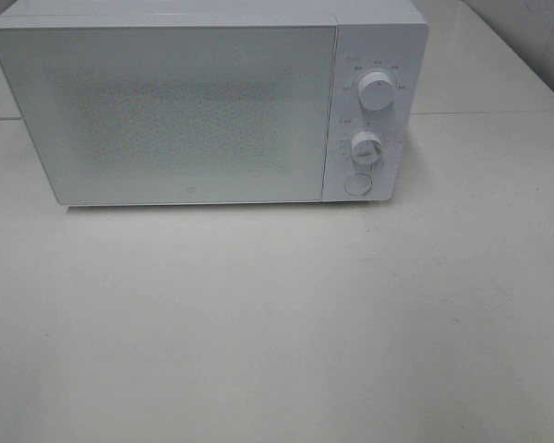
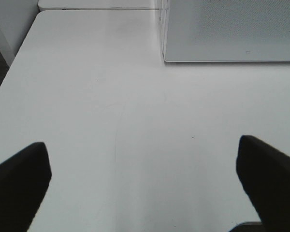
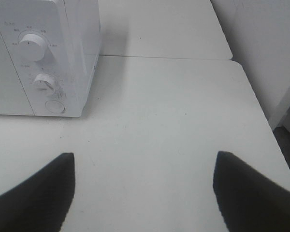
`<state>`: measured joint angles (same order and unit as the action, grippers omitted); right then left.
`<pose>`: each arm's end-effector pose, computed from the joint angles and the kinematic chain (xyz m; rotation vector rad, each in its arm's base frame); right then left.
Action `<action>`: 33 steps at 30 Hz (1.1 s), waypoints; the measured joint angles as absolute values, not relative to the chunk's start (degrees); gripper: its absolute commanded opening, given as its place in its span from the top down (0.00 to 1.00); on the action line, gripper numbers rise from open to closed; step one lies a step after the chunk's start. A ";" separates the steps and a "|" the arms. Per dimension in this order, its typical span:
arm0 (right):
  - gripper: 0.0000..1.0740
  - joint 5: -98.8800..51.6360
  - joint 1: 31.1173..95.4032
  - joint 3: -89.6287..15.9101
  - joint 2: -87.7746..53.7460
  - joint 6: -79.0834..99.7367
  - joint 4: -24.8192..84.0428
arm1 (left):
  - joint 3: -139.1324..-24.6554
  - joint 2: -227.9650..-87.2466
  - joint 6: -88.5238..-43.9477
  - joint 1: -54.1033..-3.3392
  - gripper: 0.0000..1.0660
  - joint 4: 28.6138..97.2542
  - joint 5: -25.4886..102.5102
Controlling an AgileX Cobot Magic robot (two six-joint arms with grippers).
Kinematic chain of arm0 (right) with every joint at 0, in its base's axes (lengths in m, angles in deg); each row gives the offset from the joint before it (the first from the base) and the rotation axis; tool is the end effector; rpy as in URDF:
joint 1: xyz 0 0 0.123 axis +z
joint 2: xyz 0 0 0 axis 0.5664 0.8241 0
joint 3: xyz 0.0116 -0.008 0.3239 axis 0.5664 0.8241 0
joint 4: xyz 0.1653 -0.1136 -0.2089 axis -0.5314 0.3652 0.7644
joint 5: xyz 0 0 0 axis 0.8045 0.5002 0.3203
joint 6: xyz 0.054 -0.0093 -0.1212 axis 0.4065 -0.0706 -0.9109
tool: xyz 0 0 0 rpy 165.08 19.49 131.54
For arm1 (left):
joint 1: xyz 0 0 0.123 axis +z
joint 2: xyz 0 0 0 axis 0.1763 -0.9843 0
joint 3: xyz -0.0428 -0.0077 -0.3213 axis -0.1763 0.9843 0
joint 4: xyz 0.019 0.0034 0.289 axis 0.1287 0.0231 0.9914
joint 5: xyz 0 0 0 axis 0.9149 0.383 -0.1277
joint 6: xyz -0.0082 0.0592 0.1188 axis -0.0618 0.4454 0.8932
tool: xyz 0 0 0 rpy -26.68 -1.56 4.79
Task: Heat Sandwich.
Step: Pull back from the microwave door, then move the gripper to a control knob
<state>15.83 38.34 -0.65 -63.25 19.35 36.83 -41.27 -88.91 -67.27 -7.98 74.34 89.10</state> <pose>0.1164 -0.0019 0.3201 -0.0387 1.9509 -0.0406 0.0232 -0.0057 0.2809 0.0141 2.0384 -0.0129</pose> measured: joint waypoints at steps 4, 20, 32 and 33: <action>0.29 11.70 38.34 -0.65 -59.24 19.58 36.66 | -41.27 -88.91 -67.27 -7.98 0.06 74.34 89.10; 0.29 -4.86 38.34 -0.65 -42.68 19.58 36.60 | -41.27 -88.91 -67.27 -7.98 0.06 74.34 89.10; 0.29 -20.61 38.34 -0.65 -31.62 20.27 36.60 | -41.27 -88.91 -67.27 -7.98 0.06 74.34 89.10; 0.29 -23.54 38.34 -0.65 -30.08 20.27 36.60 | -41.27 -88.91 -67.27 -7.98 0.06 74.34 89.10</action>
